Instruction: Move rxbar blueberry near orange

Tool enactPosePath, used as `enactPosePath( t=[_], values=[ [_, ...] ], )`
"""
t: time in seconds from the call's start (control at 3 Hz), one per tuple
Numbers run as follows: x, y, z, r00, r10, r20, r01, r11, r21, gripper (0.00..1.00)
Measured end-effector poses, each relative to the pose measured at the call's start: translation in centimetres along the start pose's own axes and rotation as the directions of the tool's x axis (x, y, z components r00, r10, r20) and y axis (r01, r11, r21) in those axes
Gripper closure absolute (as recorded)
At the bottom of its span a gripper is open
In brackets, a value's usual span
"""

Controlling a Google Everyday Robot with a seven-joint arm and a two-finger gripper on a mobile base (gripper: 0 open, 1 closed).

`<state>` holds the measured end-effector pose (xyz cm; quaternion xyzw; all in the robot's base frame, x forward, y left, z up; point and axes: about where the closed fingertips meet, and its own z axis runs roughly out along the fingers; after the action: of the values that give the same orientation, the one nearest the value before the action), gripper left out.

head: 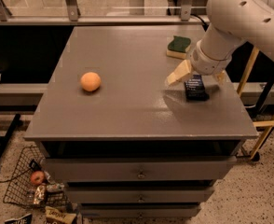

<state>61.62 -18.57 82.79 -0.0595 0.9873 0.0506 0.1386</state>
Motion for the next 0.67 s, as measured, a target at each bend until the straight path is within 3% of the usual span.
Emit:
enactPosePath(
  t=[0.67],
  values=[
    [0.27, -0.82, 1.21, 0.999, 0.036, -0.025, -0.036, 0.9993, 0.009, 0.41]
  ],
)
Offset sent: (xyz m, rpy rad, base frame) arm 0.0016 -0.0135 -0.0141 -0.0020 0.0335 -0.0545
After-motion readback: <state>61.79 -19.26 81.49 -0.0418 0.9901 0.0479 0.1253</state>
